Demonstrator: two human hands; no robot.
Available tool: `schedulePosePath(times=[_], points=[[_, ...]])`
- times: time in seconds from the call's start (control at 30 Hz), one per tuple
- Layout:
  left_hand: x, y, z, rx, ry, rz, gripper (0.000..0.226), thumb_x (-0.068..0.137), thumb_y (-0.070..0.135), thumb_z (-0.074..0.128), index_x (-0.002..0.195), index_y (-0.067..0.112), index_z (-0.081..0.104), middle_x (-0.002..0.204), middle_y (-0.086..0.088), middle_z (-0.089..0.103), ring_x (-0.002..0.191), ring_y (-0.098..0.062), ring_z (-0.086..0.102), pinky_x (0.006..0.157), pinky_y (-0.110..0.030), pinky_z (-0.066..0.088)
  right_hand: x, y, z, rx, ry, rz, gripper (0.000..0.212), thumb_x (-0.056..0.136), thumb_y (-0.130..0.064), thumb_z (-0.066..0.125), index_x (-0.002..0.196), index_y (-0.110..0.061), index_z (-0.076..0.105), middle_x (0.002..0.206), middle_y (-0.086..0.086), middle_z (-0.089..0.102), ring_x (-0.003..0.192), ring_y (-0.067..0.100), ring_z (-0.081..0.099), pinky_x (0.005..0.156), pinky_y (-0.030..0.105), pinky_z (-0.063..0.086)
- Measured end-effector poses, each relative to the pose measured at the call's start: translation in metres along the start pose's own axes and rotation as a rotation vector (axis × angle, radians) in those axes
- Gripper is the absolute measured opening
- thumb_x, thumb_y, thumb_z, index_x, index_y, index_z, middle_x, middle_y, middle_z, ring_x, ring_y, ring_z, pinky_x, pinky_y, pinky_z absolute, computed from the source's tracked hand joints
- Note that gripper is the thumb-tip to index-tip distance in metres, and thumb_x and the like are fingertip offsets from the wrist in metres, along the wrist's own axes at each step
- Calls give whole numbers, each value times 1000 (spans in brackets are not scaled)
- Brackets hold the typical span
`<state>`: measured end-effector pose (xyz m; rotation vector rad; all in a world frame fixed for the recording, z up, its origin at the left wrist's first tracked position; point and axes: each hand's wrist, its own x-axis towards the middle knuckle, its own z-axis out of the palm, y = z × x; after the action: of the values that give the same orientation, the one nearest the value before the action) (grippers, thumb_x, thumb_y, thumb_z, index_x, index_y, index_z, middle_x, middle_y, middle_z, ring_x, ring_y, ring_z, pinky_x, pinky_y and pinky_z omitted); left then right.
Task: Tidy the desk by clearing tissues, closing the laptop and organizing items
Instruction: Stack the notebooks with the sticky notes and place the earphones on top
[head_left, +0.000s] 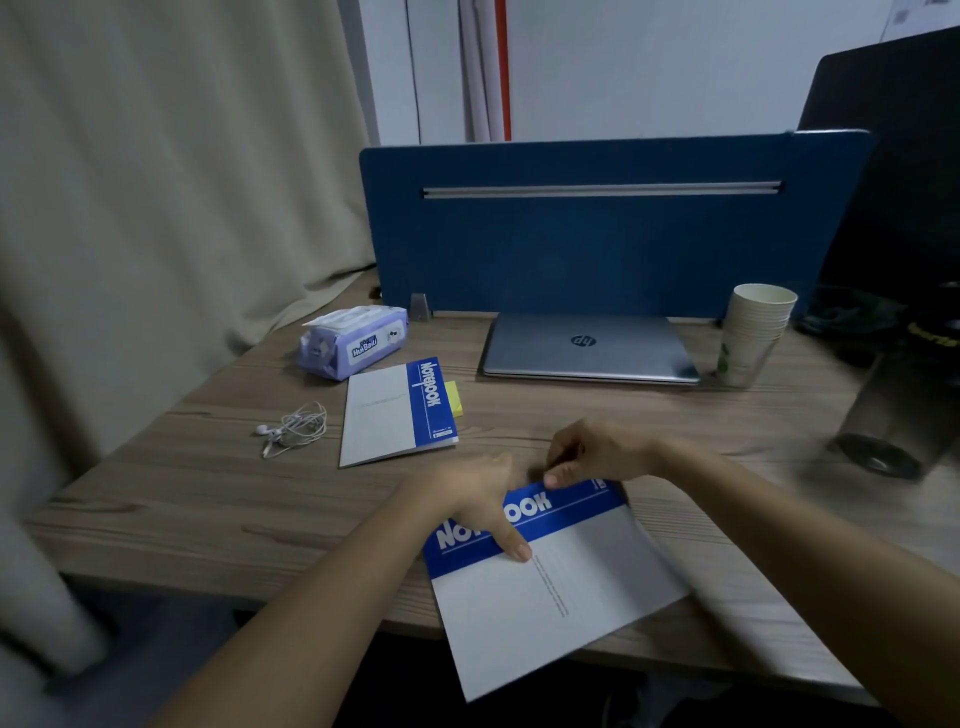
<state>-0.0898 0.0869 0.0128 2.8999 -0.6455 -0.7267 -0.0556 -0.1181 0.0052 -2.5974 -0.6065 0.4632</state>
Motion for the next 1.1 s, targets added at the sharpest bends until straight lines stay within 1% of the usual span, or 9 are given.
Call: schedulePosePath(times=[0.13,0.3,0.43,0.53,0.67,0.77,0.87,1.0,1.1], points=[[8,-2,4,-47,39,-18,68,67,54,82,109,25,37,102,3,63,79,-13,66,68,-31,58,-1,-8,-1,-61,-119,-5,33,72,-46,80,95,-27,66,98,-7,70,89,12,65,81,31,54],[15,-8,5,-177,219,20,64,70,43,84,117,35,41,110,10,58,86,-7,60,66,-27,53,2,-11,-1,-162,-130,-57,9,84,-34,70,85,-31,62,90,-6,67,83,14,62,79,34,52],[12,-22,-10,-251,490,47,52,71,41,80,113,39,50,114,14,64,99,-10,63,85,-42,56,1,-7,-8,-76,57,-89,34,88,-14,66,64,-31,48,69,-15,51,63,1,47,62,22,37],[6,-45,-29,-269,672,-3,54,73,39,79,118,38,50,117,14,63,106,-13,60,93,-45,50,0,-1,-16,26,179,-40,28,91,-15,62,68,-27,51,79,-6,60,74,7,54,67,27,40],[2,-89,-38,-417,843,-127,73,79,35,74,141,25,37,141,-3,51,123,-26,51,102,-46,43,6,-1,-11,404,317,105,13,97,-22,56,84,-20,60,83,-3,68,76,11,64,63,26,49],[4,-115,-29,-570,825,-239,71,86,39,68,144,17,34,143,-11,49,124,-29,52,100,-39,41,26,-14,-3,633,350,225,12,98,-22,55,100,-12,61,96,6,71,88,21,68,76,37,57],[4,-128,-12,-712,697,-307,72,89,46,63,145,13,32,144,-15,48,127,-30,50,105,-42,40,49,-36,8,752,336,291,5,98,-16,54,98,-12,58,96,6,68,84,18,67,66,31,55],[4,-140,4,-702,621,-319,76,90,50,60,147,10,29,151,-14,42,133,-28,46,108,-43,38,82,-60,24,915,349,302,14,98,-1,45,107,-3,55,104,15,67,81,21,66,65,33,54],[2,-147,3,-696,592,-343,79,90,52,58,150,12,25,154,-11,38,135,-27,44,108,-38,36,105,-76,33,949,360,269,21,94,7,42,98,-5,58,109,17,68,83,22,66,66,31,52]])
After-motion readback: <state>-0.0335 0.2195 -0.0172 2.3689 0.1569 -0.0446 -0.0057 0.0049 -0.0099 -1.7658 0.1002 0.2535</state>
